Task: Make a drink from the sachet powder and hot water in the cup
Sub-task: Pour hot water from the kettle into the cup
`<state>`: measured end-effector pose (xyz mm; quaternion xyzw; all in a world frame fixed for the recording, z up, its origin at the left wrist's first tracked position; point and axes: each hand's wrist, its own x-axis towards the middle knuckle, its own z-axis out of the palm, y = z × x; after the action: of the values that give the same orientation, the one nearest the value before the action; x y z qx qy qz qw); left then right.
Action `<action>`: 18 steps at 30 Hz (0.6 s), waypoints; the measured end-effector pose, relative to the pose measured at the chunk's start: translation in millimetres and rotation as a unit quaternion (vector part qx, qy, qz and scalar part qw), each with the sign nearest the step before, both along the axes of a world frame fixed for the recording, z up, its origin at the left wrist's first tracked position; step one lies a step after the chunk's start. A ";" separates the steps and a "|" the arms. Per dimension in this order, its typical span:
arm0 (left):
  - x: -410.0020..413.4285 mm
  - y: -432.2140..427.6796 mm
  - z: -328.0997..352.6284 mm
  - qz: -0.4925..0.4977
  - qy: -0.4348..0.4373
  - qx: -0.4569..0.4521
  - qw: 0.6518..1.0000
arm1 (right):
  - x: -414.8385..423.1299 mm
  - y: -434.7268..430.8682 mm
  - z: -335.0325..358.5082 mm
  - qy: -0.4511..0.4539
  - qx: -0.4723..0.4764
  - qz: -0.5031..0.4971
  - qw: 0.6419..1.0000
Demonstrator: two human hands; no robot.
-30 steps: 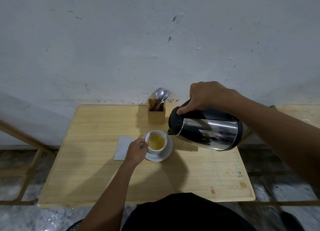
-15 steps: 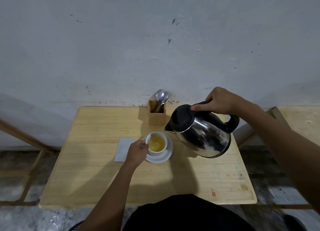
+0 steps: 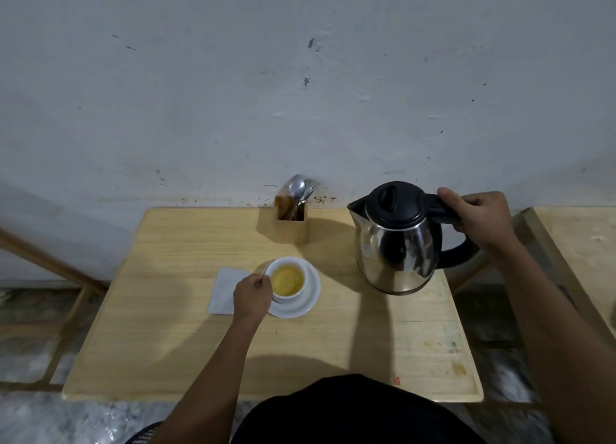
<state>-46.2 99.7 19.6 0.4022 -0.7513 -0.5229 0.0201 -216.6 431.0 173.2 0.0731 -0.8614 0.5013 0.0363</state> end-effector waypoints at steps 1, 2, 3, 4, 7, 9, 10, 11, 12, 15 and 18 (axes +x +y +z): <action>-0.3 1.9 -0.6 0.006 0.003 -0.010 1.000 | -3.0 3.7 -1.6 0.003 -0.007 -0.011 1.000; -0.3 4.2 -0.4 0.013 0.007 -0.019 1.000 | -6.2 7.0 -3.6 0.004 -0.013 -0.019 1.000; -0.9 7.0 -0.4 0.021 0.010 -0.027 0.999 | -9.5 9.9 -5.6 0.006 -0.016 -0.025 1.000; -1.1 9.7 -0.1 0.027 0.011 -0.034 0.999 | -12.4 11.5 -7.7 0.008 -0.018 -0.028 0.999; -2.4 18.8 -0.3 0.050 0.020 -0.050 0.997 | -20.9 13.4 -16.9 0.012 -0.016 -0.029 0.999; -3.8 22.9 -2.0 0.071 0.022 -0.056 0.996 | -27.3 13.1 -24.6 0.012 -0.022 -0.032 0.999; -4.4 24.5 -3.0 0.078 0.025 -0.058 0.995 | -30.7 12.9 -27.6 0.014 -0.023 -0.032 0.999; -5.2 24.9 -4.7 0.083 0.029 -0.061 0.994 | -34.2 12.5 -30.1 0.017 -0.026 -0.029 0.999; -5.5 26.2 -6.1 0.087 0.031 -0.064 0.994 | -38.8 12.5 -32.3 0.019 -0.031 -0.023 0.999; -4.2 24.3 -6.4 0.067 0.022 -0.086 0.994 | -48.7 12.0 -37.1 0.023 -0.041 -0.007 0.999; -4.1 23.0 -4.5 0.058 0.017 -0.110 0.992 | -57.7 13.8 -42.1 0.014 -0.047 0.015 0.999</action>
<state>-50.3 122.7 15.1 0.4312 -0.7794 -0.4416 0.1072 -274.3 444.7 131.0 0.0911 -0.8351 0.5407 0.0446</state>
